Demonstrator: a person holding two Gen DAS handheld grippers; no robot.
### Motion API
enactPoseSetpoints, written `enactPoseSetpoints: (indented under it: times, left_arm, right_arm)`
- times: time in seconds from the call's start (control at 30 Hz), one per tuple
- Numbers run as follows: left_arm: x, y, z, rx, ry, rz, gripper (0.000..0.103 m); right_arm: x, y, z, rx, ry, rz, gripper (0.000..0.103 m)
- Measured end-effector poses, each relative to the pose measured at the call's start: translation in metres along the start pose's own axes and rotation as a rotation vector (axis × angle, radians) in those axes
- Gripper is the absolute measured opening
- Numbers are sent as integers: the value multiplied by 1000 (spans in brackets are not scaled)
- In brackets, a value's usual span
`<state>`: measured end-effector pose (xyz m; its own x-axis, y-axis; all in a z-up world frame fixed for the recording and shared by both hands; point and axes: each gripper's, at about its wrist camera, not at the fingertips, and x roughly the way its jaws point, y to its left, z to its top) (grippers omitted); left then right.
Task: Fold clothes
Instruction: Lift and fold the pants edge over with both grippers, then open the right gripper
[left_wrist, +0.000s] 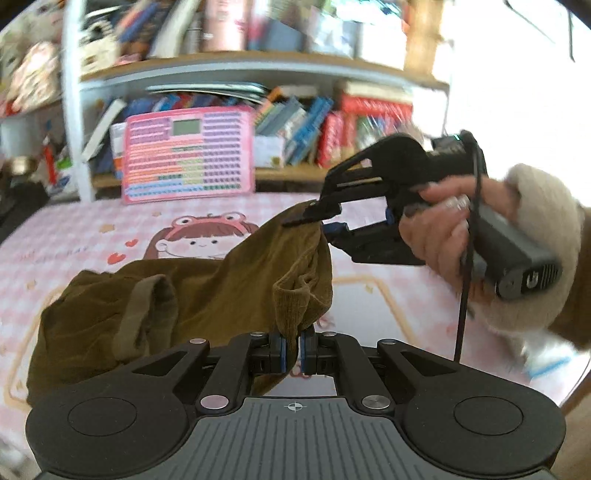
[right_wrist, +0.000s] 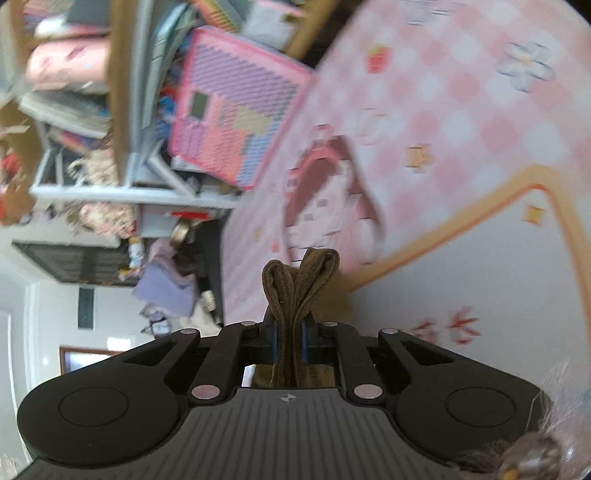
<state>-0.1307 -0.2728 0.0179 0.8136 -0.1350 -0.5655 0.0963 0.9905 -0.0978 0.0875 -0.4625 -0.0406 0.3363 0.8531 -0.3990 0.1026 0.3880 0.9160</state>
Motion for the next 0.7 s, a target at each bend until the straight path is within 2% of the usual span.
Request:
enactPoseSetpoints:
  times: [0.23, 0.37, 0.57, 0.7]
  left_arm:
    - [-26, 58, 0, -216, -79, -38, 5]
    - [-34, 95, -5, -260, -95, -53, 5]
    - [-40, 160, -14, -318, -65, -89, 5]
    - [-31, 204, -24, -369, -2, -98, 6]
  right_arm:
    - [36, 57, -18, -126, 25, 34, 11]
    - [68, 86, -37, -194, 30, 16, 11]
    - [125, 120, -71, -271, 27, -54, 11]
    - [163, 134, -90, -341, 12, -141, 12]
